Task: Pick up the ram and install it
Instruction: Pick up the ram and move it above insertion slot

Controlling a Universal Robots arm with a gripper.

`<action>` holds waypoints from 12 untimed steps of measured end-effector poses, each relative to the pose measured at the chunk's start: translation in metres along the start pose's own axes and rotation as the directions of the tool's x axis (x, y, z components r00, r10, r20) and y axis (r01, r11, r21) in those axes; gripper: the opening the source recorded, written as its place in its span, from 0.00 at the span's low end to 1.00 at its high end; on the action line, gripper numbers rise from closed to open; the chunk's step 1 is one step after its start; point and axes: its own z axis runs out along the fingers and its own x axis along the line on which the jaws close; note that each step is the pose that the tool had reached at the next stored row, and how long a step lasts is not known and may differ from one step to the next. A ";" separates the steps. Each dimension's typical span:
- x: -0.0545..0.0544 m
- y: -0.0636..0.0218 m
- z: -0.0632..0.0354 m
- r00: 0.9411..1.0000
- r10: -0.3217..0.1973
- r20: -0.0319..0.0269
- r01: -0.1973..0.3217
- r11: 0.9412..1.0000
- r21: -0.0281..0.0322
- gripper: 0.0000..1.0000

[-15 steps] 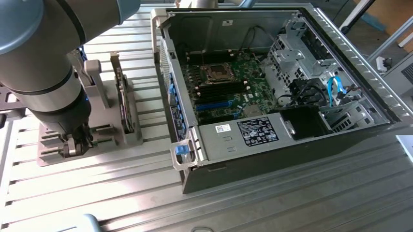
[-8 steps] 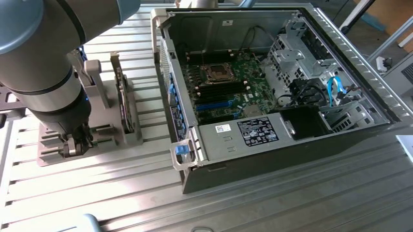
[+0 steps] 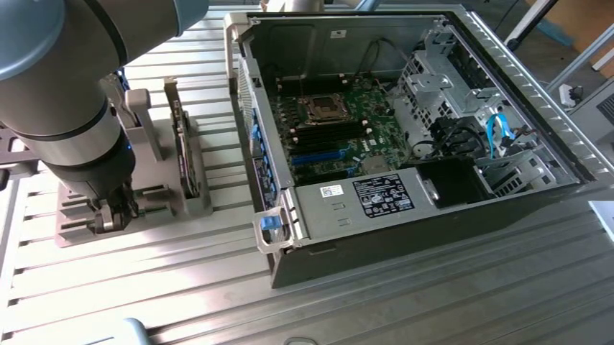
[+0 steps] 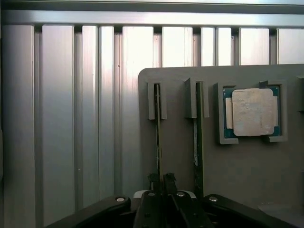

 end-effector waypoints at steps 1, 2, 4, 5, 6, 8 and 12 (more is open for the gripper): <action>0.000 0.0000 0.0000 1.000 0.000 0.000 0.000 1.000 0.000 0.13; 0.000 0.0000 0.0000 1.000 0.000 0.000 0.000 1.000 0.000 0.12; 0.000 0.0000 0.0000 1.000 0.000 0.000 0.000 1.000 0.000 0.12; 0.000 0.0000 0.0000 1.000 0.000 0.000 0.000 1.000 0.000 0.12; 0.000 0.0000 0.0000 1.000 0.000 0.000 0.000 1.000 0.000 0.12; 0.000 0.0000 0.0001 1.000 0.000 0.000 0.000 1.000 0.000 0.12; 0.000 0.0000 -0.0001 1.000 0.000 0.000 0.000 1.000 0.000 0.12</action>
